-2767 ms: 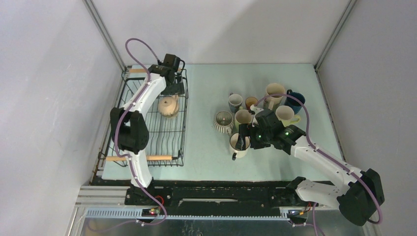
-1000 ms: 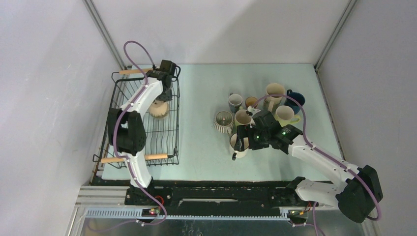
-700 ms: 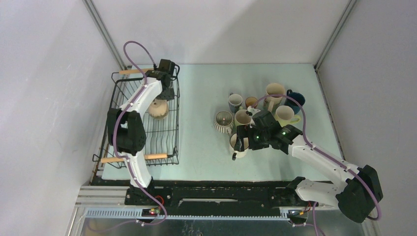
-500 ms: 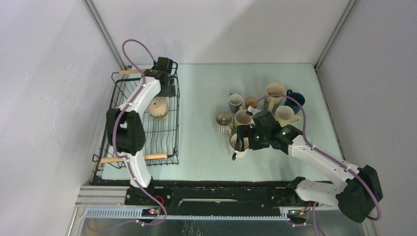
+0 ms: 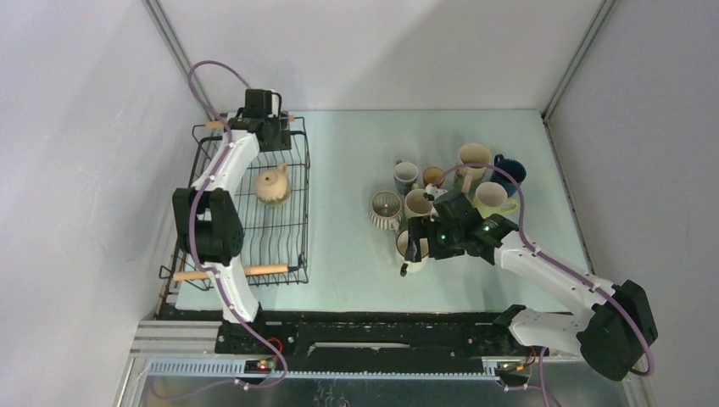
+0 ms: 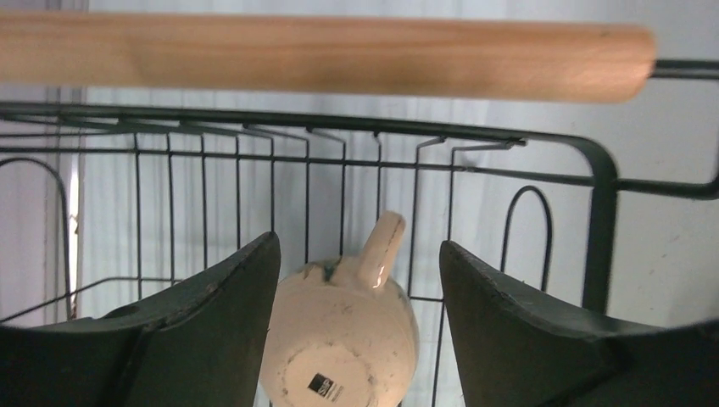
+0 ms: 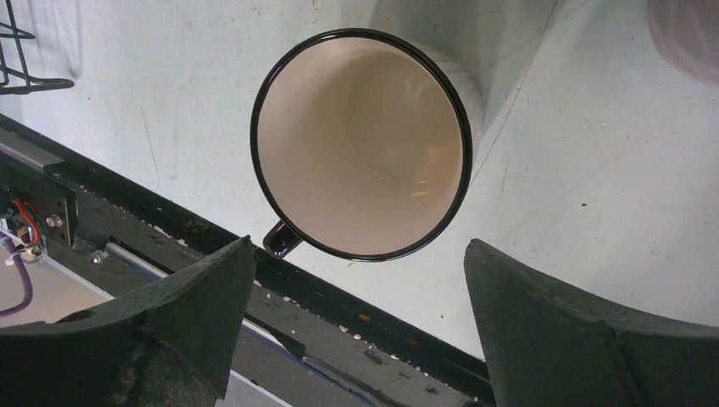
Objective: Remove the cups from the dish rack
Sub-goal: Unload the cup from the dish rack.
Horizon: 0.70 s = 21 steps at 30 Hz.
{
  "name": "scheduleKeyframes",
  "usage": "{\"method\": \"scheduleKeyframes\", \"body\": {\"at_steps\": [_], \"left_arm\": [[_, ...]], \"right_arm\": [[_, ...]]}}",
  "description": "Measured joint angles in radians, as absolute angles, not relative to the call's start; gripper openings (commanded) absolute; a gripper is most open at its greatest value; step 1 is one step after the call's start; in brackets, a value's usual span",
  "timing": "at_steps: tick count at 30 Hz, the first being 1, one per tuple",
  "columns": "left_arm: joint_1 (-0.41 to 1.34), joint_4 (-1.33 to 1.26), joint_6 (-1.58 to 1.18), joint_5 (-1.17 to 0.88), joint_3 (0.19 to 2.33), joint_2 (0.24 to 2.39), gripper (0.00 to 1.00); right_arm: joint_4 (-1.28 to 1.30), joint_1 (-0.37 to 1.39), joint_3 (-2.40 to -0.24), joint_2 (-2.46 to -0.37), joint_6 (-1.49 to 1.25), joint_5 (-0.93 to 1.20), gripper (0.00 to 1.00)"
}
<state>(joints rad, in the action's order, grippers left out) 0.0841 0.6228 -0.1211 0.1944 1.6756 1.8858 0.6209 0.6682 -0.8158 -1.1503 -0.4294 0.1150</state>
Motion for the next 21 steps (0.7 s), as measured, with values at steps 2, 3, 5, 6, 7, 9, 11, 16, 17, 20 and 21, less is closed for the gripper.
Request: {"method": "scheduleKeyframes", "body": {"at_steps": [2,3,5,6,7,9,11,16,17,20,21], "left_arm": [[0.080,0.597,-0.113,0.168,1.676,1.890,0.71],[0.079,0.588,-0.112,0.156,1.675,1.892,0.70],[0.078,0.561,-0.105,0.136,1.664,1.899,0.68],[0.077,0.549,-0.104,0.125,1.652,1.900,0.68],[0.077,0.541,-0.104,0.119,1.639,1.901,0.68],[0.076,0.530,-0.104,0.104,1.613,1.909,0.68],[0.076,0.517,-0.104,0.096,1.590,1.917,0.67],[0.075,0.482,-0.105,0.093,1.526,1.932,0.65],[0.075,0.477,-0.105,0.094,1.520,1.936,0.64],[0.075,0.468,-0.105,0.095,1.517,1.947,0.60],[0.075,0.464,-0.106,0.097,1.517,1.949,0.58]], "right_arm": [[0.621,0.668,-0.816,-1.152,-0.429,0.115,1.00],[0.621,0.668,-0.816,-1.153,-0.428,0.115,1.00],[0.621,0.668,-0.816,-1.155,-0.428,0.116,1.00],[0.621,0.668,-0.816,-1.156,-0.428,0.116,1.00],[0.621,0.668,-0.816,-1.158,-0.428,0.116,1.00],[0.620,0.668,-0.816,-1.165,-0.428,0.118,1.00],[0.619,0.668,-0.816,-1.174,-0.428,0.121,1.00],[0.617,0.668,-0.816,-1.189,-0.427,0.126,1.00],[0.617,0.668,-0.816,-1.191,-0.427,0.127,1.00],[0.617,0.668,-0.816,-1.192,-0.427,0.130,1.00],[0.617,0.668,-0.816,-1.192,-0.426,0.130,1.00]]}}
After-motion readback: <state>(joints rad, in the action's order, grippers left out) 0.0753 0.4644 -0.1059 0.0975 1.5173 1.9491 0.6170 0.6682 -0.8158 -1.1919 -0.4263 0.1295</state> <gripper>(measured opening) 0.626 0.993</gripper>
